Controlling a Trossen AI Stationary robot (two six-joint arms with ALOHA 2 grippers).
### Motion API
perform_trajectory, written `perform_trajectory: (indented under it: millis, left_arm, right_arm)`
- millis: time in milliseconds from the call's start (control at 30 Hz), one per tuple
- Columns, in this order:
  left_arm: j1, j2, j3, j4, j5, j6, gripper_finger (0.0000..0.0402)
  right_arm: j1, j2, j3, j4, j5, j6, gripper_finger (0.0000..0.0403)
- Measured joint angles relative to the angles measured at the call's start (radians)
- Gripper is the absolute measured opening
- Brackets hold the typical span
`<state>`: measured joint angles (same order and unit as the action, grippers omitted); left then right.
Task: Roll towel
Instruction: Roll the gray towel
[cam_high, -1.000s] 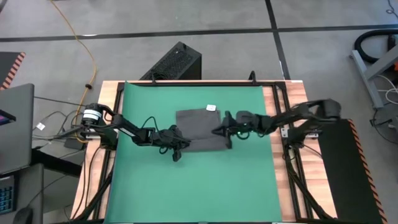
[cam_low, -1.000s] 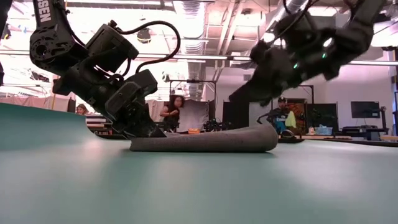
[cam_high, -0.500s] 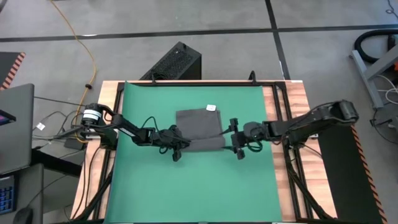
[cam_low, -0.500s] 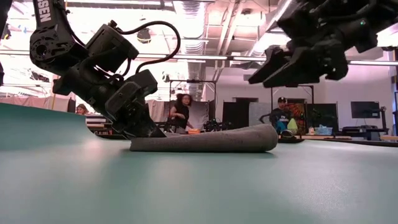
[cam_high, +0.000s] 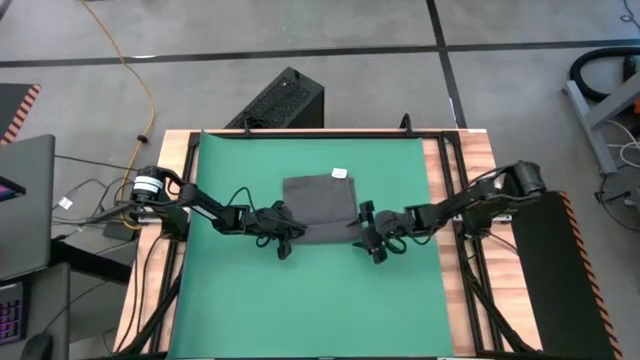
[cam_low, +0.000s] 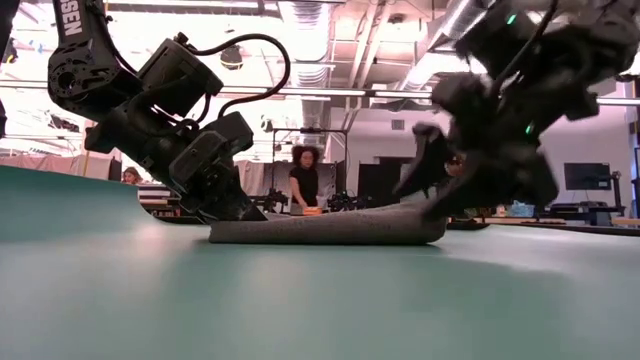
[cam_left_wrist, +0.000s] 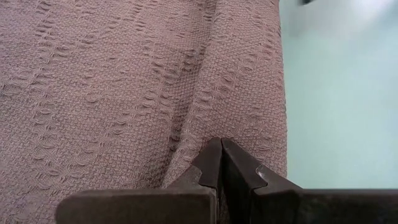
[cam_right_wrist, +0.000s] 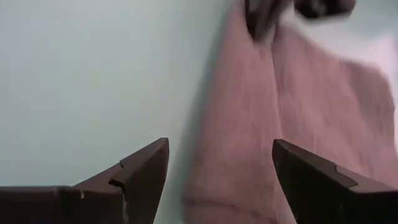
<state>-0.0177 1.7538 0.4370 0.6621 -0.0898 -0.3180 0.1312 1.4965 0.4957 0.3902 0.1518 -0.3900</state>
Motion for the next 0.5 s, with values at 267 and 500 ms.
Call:
perform_trajectory:
  millis: [267,500]
  left_arm:
    - [0.0,0.0,0.0,-0.002,0.001,0.021,0.0]
    - [0.0,0.0,0.0,-0.002,0.006,0.027,0.0]
  right_arm:
    - [-0.062,0.148,0.003,0.031,0.008,-0.004,0.0303]
    - [-0.058,0.176,0.004,0.018,0.079,0.11,0.0221]
